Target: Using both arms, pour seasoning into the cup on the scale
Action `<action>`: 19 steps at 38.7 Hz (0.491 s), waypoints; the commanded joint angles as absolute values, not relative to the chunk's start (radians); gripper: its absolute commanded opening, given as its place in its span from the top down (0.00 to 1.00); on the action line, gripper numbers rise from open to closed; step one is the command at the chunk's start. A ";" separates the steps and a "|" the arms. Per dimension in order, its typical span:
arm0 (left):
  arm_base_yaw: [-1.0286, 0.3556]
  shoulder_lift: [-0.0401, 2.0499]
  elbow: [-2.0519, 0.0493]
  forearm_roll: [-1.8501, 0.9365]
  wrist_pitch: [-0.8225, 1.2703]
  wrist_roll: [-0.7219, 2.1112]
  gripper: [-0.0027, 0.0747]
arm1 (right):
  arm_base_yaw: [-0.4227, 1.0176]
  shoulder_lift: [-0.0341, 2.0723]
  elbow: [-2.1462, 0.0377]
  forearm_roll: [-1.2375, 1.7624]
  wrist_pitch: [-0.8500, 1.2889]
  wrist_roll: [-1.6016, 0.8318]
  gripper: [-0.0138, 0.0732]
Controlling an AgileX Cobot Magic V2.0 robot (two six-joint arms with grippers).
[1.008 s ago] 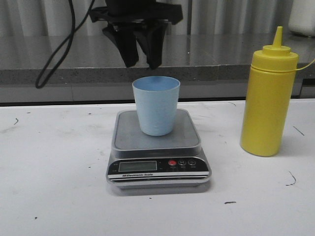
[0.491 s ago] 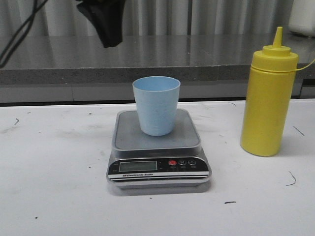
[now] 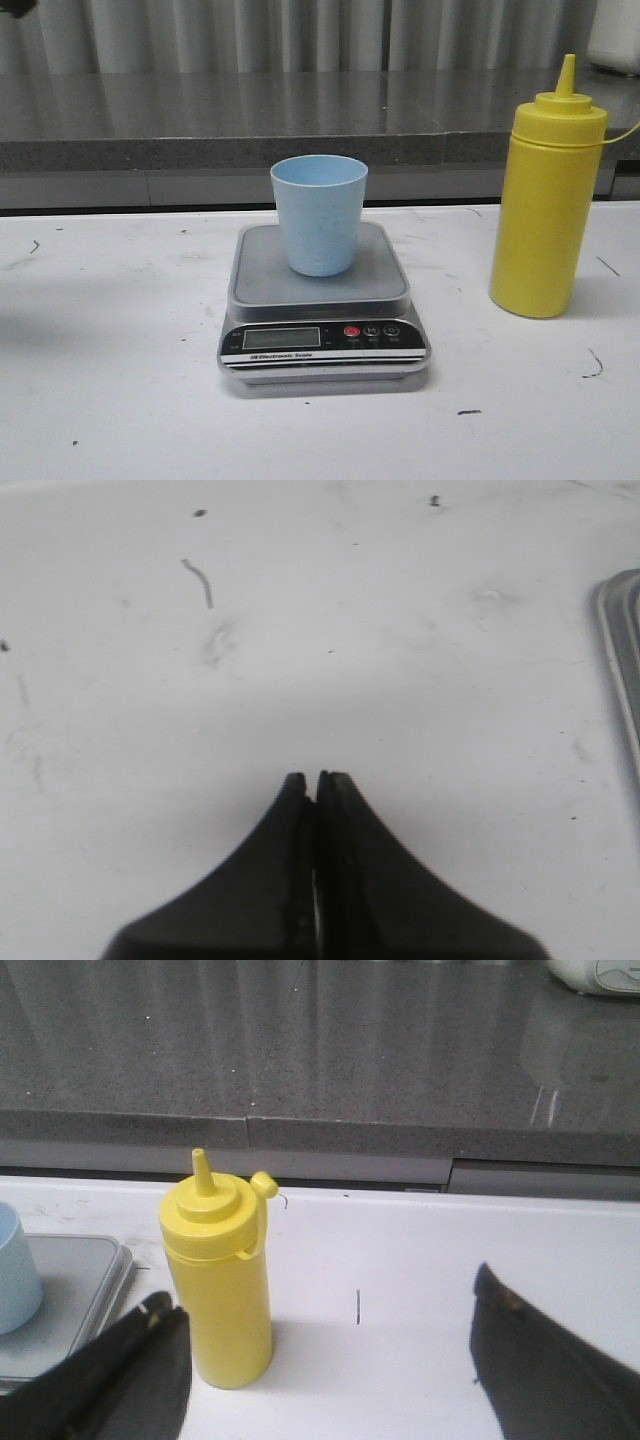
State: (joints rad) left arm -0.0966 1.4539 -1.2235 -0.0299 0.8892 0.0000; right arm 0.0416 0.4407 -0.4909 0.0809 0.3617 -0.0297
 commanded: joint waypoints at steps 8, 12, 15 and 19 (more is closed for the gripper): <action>-0.046 1.089 -0.892 -0.059 0.552 -0.011 0.99 | 0.036 0.452 -0.528 0.080 0.274 -0.029 0.16; -0.048 0.929 -0.764 -0.062 0.456 -0.011 0.99 | 0.036 0.452 -0.528 0.080 0.274 -0.029 0.16; -0.048 0.819 -0.692 -0.062 0.411 -0.011 0.99 | 0.036 0.452 -0.528 0.080 0.274 -0.029 0.16; -0.048 0.666 -0.611 -0.062 0.364 -0.011 0.99 | 0.036 0.452 -0.528 0.080 0.274 -0.029 0.16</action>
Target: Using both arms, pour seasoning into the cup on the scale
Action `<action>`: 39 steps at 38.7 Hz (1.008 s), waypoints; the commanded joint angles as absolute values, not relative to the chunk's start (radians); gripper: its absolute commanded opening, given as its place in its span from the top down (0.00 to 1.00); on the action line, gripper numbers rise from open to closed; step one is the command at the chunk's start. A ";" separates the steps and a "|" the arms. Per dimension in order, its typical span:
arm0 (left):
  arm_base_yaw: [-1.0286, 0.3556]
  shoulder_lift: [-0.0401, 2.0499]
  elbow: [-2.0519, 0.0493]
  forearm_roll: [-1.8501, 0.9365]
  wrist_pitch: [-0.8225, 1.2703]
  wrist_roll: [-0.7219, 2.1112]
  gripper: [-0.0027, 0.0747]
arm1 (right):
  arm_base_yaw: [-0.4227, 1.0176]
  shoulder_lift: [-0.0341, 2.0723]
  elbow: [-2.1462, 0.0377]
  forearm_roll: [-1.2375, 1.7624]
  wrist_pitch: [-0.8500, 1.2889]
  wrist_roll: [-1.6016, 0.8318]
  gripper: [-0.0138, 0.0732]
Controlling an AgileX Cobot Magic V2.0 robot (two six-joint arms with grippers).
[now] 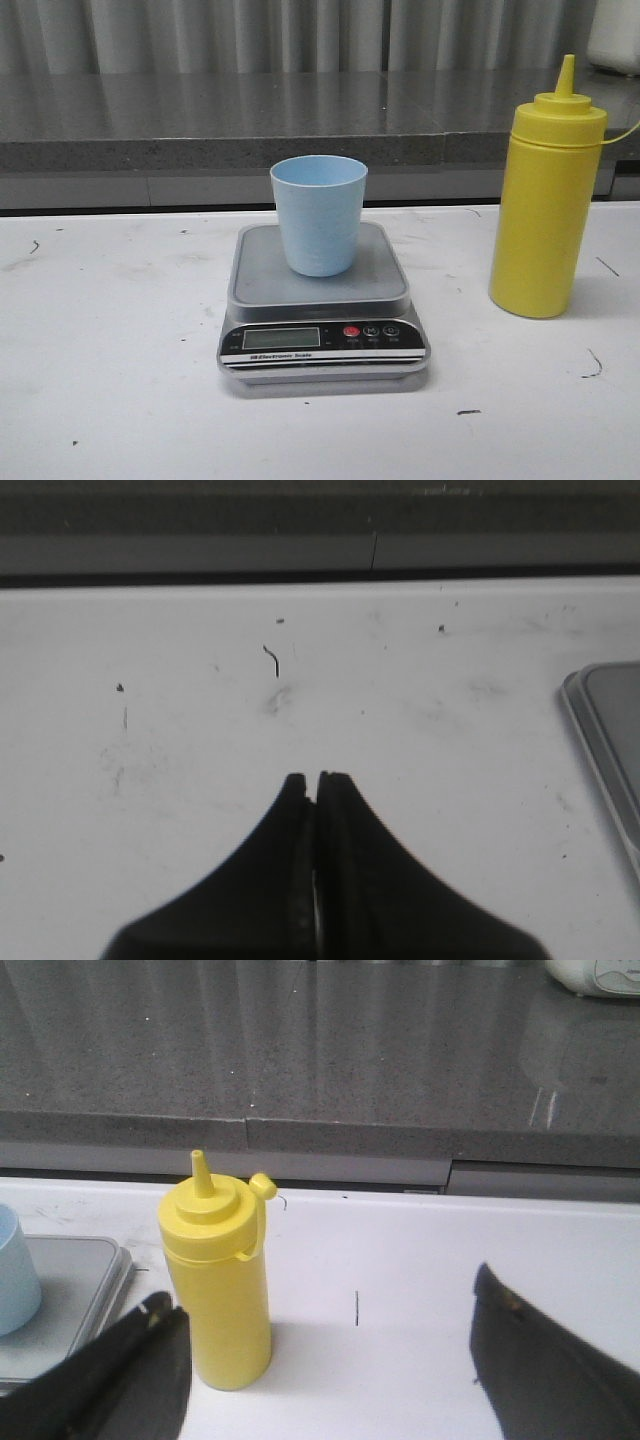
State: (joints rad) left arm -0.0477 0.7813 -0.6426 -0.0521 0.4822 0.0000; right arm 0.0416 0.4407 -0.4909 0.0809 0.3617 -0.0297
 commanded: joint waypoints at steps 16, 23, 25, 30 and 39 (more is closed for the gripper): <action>-0.048 0.204 -0.434 -0.062 0.343 -0.009 0.99 | 0.036 0.452 -0.528 0.080 0.274 -0.029 0.16; -0.048 0.143 -0.426 -0.062 0.339 -0.009 0.99 | 0.036 0.490 -0.527 0.082 0.277 -0.029 0.16; -0.048 0.143 -0.426 -0.062 0.339 -0.009 0.99 | 0.037 0.526 -0.527 0.091 0.272 -0.029 0.16; -0.048 0.143 -0.426 -0.062 0.341 -0.009 0.99 | 0.039 0.667 -0.527 0.137 0.203 -0.029 0.16; -0.048 0.143 -0.426 -0.062 0.343 -0.009 0.99 | 0.085 0.967 -0.508 0.142 0.083 -0.039 0.16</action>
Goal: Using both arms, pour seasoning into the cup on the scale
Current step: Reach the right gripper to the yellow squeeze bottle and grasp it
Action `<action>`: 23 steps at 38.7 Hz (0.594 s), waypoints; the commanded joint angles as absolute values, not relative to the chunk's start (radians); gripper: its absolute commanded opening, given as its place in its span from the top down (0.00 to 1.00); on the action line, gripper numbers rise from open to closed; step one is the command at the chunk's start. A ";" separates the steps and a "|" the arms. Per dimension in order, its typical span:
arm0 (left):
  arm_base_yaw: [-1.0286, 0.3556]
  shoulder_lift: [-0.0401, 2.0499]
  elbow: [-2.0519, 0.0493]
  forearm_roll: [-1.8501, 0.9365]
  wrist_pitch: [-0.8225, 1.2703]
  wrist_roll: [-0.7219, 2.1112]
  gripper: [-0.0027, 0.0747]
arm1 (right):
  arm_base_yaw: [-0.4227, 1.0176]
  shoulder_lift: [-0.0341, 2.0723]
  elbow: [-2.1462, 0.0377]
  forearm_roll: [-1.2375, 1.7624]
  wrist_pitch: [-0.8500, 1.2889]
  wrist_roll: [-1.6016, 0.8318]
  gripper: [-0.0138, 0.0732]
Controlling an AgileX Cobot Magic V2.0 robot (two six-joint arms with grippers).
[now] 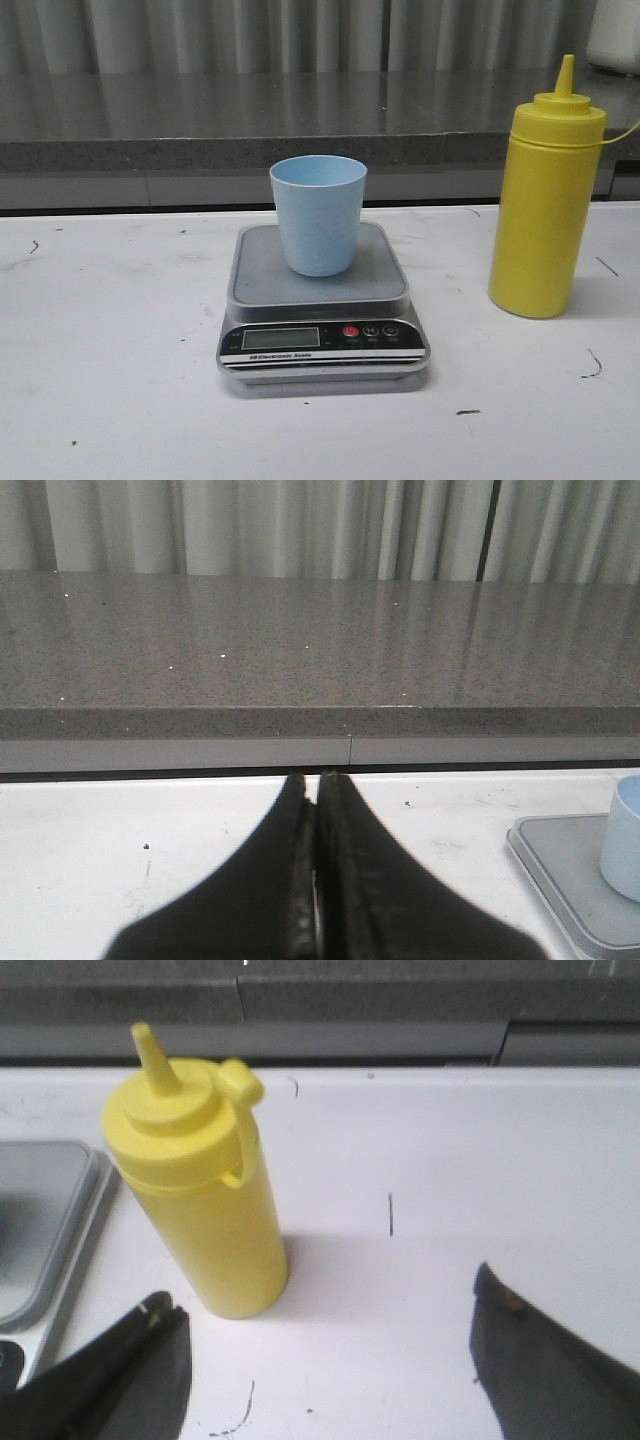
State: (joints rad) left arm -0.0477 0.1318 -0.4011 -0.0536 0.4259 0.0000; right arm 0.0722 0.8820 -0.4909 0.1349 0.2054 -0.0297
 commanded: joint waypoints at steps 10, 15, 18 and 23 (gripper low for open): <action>-0.048 0.143 -0.426 -0.062 0.343 -0.009 0.99 | 0.182 1.198 -0.421 0.142 -0.128 -0.039 0.16; -0.048 0.143 -0.426 -0.062 0.343 -0.009 0.99 | 0.252 1.219 -0.350 0.142 -0.325 -0.039 0.16; -0.048 0.143 -0.426 -0.062 0.343 -0.009 0.99 | 0.277 1.239 -0.308 0.142 -0.444 -0.035 0.16; -0.048 0.143 -0.426 -0.062 0.343 -0.009 0.99 | 0.285 1.293 -0.275 0.142 -0.624 -0.008 0.16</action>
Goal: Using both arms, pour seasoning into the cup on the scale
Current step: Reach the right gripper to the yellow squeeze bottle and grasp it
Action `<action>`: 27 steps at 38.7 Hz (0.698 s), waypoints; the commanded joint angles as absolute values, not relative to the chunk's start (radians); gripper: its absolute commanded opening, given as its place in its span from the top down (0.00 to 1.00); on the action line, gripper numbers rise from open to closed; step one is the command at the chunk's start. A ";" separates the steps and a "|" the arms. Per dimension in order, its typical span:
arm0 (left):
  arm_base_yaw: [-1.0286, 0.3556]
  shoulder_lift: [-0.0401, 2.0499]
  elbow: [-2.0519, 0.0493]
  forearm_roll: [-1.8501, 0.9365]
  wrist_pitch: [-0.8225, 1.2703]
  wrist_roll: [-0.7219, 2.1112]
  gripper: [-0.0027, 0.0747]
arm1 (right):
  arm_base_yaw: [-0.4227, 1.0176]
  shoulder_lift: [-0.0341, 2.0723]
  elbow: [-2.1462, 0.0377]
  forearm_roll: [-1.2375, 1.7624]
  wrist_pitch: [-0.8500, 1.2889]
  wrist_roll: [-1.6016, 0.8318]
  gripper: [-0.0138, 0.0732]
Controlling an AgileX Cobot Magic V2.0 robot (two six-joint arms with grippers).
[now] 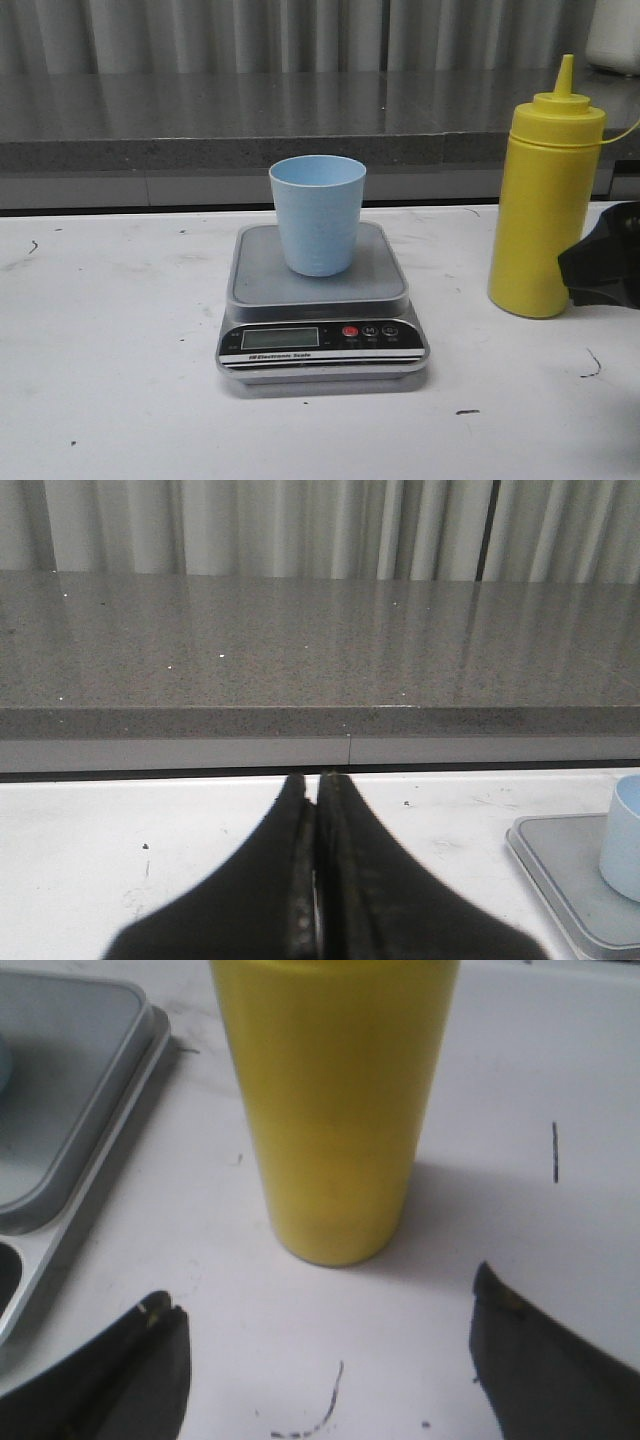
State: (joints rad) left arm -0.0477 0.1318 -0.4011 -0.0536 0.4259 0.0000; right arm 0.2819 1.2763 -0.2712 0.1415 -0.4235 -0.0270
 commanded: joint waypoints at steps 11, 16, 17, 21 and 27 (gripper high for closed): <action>-0.048 0.143 -0.426 -0.062 0.343 -0.009 0.99 | 0.285 1.503 -0.274 0.058 -0.951 0.127 0.16; -0.048 0.143 -0.426 -0.062 0.343 -0.009 0.99 | 0.285 1.599 -0.274 0.010 -1.120 0.157 0.16; -0.048 0.143 -0.426 -0.062 0.343 -0.009 0.99 | 0.285 1.618 -0.274 0.008 -1.147 0.157 0.16; -0.048 0.143 -0.426 -0.062 0.343 -0.009 0.99 | 0.285 1.670 -0.274 0.007 -1.248 0.157 0.16; -0.048 0.143 -0.426 -0.062 0.343 -0.009 0.99 | 0.285 1.725 -0.274 0.008 -1.284 0.157 0.16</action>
